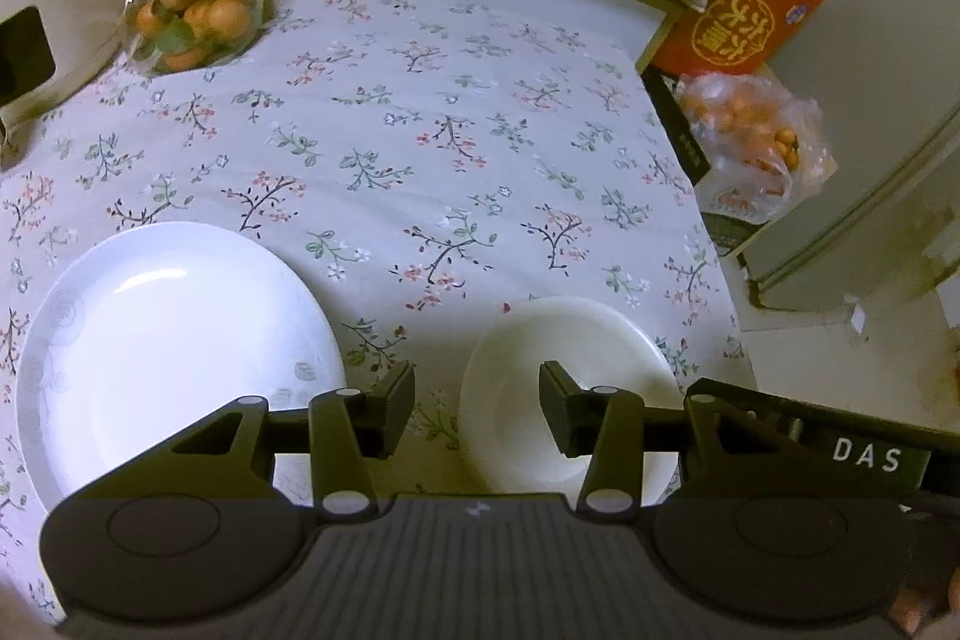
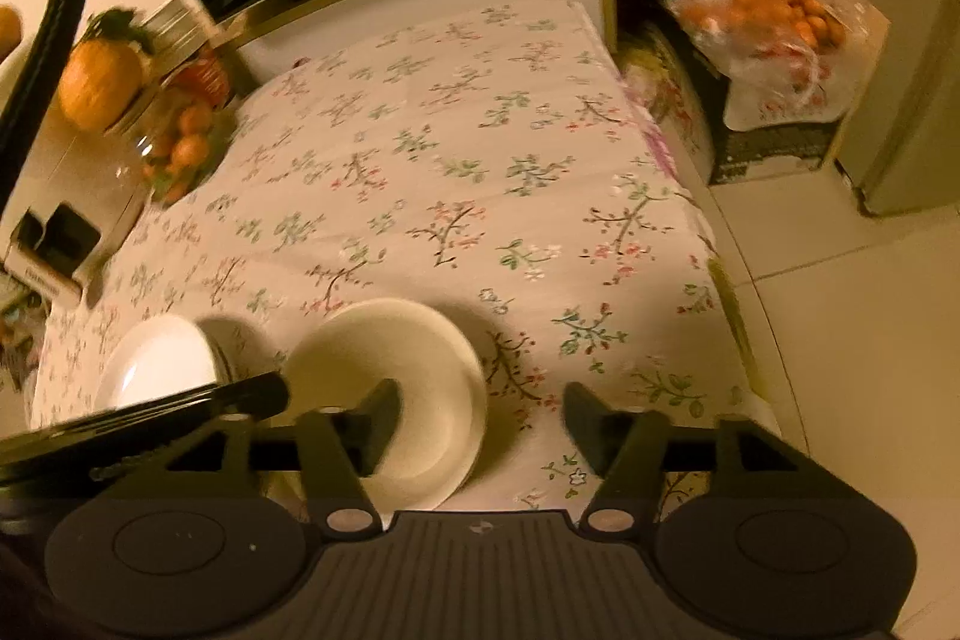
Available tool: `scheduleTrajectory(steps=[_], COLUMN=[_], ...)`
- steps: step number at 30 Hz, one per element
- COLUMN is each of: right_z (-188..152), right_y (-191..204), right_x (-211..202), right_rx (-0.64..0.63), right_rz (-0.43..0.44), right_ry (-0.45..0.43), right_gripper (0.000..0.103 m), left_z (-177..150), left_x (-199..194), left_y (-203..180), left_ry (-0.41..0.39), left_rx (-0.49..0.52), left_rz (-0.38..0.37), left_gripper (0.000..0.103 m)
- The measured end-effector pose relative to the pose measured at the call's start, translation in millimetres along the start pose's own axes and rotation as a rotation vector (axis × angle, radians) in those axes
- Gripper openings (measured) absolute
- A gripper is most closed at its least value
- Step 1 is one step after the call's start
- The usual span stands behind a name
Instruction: Organize plates and bowls
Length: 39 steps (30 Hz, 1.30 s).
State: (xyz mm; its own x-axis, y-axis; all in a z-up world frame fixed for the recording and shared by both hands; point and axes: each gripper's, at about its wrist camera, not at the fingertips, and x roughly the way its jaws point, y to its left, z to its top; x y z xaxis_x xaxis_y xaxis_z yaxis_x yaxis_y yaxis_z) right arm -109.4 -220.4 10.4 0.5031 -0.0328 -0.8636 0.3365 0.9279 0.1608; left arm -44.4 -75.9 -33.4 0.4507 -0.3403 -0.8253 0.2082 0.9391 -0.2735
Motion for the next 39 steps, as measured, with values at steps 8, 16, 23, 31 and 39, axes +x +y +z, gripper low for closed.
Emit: scheduleTrajectory(steps=[8, 16, 23, 31, 39], right_z=[2, -1, -4, -6, -5], right_y=[-11, -13, -6, -8, -6], right_x=[9, 20, 26, 36, 44], right_rx=[0.105, 0.145, 0.127, 0.139, 0.148], right_rz=[0.005, 0.003, 0.01, -0.006, -0.008], right_ry=[0.03, 0.064, 0.088, 0.114, 0.125], right_gripper=[0.085, 0.086, 0.078, 0.069, 0.062], left_z=[-1, -2, -8, -12, -14], left_x=[5, 16, 21, 32, 44], left_y=[-6, -6, -12, -16, -17], left_ry=[-0.001, 0.012, 0.016, 0.027, 0.054], left_rx=[0.032, 0.052, 0.099, 0.163, 0.188], left_rz=[-0.027, -0.009, 0.006, 0.035, 0.056], left_gripper=[0.037, 0.029, 0.025, 0.023, 0.021])
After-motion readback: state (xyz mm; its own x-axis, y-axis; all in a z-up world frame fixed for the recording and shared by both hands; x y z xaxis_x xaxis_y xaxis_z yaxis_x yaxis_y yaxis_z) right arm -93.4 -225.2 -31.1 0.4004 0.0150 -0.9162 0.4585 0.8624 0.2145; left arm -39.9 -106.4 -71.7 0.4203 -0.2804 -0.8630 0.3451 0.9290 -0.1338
